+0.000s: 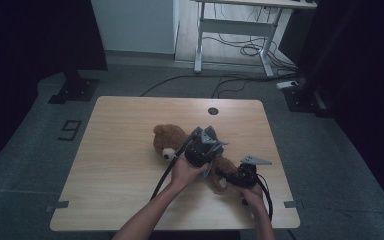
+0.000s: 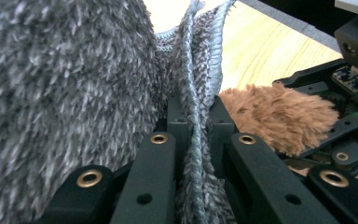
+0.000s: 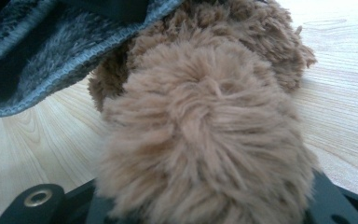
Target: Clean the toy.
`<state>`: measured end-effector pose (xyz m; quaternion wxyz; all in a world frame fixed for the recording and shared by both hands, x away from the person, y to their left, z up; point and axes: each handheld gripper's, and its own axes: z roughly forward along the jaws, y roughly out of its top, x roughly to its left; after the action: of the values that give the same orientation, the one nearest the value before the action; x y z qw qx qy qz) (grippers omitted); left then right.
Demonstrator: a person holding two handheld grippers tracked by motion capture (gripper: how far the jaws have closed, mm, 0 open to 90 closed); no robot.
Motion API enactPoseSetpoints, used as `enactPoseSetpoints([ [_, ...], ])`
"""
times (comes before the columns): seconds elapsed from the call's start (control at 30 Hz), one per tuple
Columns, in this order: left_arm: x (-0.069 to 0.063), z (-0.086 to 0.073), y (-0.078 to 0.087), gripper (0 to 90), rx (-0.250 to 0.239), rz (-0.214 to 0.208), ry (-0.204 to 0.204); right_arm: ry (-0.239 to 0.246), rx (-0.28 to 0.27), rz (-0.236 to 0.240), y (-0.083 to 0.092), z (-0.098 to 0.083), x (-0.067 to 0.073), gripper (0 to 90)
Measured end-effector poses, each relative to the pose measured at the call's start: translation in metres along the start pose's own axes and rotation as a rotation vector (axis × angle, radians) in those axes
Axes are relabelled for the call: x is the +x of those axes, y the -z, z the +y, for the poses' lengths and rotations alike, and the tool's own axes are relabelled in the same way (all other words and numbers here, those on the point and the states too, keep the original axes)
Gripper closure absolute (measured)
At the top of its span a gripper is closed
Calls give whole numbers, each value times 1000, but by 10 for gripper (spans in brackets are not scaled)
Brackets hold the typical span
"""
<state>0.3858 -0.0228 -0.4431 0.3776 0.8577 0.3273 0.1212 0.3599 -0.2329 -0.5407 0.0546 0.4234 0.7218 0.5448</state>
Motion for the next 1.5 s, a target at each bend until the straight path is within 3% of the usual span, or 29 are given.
enactPoseSetpoints([
  [0.2,12,-5,12,835,8,62,-11,8,2,-2,1,1,1,597],
  [0.43,53,-22,43,834,-49,119,86,-3,5,4,3,1,-1,599],
  [0.57,81,-34,59,831,-63,119,151,-1,3,16,3,0,-3,599],
  [0.7,94,-43,68,829,-73,138,173,6,7,19,3,0,-3,599],
  [0.77,108,-56,78,829,-62,197,192,-1,8,21,4,0,-4,599],
  [0.93,135,-84,90,828,-60,197,284,-5,13,21,7,0,-7,598],
  [1.1,135,-79,93,828,-95,170,280,-7,12,25,7,0,-7,599],
  [1.13,131,-69,94,828,-133,137,270,-8,13,23,7,0,-7,599],
  [1.2,123,-55,92,828,-152,116,241,-5,14,20,7,0,-6,599],
  [1.23,123,-55,92,828,-152,116,241,-5,14,18,7,0,-6,599],
  [1.27,114,-41,86,828,-156,95,210,-3,10,17,7,0,-6,599],
  [1.3,114,-41,86,827,-156,95,210,-3,10,17,7,0,-6,599],
  [1.37,102,-21,72,826,-148,73,174,-1,11,19,7,0,-6,599],
  [1.5,97,-11,53,819,-96,81,151,-5,8,20,7,-1,-7,599],
])
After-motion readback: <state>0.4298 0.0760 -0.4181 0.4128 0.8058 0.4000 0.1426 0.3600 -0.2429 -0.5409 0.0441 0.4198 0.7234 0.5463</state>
